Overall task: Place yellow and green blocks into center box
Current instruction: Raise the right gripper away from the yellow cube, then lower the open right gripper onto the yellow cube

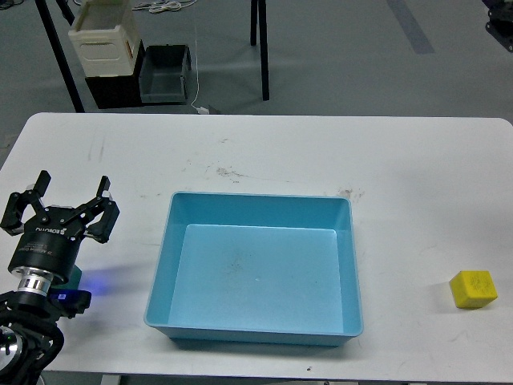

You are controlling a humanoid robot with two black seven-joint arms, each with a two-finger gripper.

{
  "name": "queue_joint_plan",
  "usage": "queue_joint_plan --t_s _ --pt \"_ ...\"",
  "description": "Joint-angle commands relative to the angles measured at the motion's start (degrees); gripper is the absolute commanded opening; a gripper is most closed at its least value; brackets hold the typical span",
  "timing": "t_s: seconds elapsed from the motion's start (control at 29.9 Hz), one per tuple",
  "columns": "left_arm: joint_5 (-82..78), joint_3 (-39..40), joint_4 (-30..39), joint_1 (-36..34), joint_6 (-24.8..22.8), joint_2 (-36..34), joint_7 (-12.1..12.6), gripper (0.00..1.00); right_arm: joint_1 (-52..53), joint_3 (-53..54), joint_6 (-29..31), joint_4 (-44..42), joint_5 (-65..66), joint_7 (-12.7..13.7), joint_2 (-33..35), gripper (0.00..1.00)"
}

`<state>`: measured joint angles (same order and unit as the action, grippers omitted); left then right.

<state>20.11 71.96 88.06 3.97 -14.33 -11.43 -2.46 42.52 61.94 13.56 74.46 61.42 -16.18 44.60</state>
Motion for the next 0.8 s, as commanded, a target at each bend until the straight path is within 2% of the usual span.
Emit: queue_joint_plan --t_s 0.0,0.2,0.37,0.57,0.7,0.77 --pt "-0.1 -0.1 -0.1 0.1 0.0 0.2 0.0 1.00 12.7 -15.6 0.0 -1.2 12.4 -11.8 4.2 1.00" --pt "0.0 -0.1 -0.5 0.1 -0.1 0.3 0.0 1.00 29.2 -34.8 1.0 1.0 18.5 -11.8 7.2 1.00" --pt "0.2 0.0 -0.7 0.1 -0.1 0.3 0.0 1.00 38.6 -46.6 8.4 8.1 30.1 -11.8 9.1 1.00" --pt "0.2 0.0 -1.2 -0.3 -0.1 0.4 0.0 1.00 43.1 -60.2 10.1 18.7 42.1 -11.8 15.3 1.00" --pt "0.3 0.0 -1.7 -0.4 -0.1 0.4 -0.1 1.00 43.2 -64.2 10.2 24.8 47.6 -11.8 22.1 1.00" --pt "0.3 -0.1 -2.1 -0.4 -0.1 0.5 -0.1 1.00 42.9 -66.1 10.2 24.9 50.3 -11.8 24.6 1.00"
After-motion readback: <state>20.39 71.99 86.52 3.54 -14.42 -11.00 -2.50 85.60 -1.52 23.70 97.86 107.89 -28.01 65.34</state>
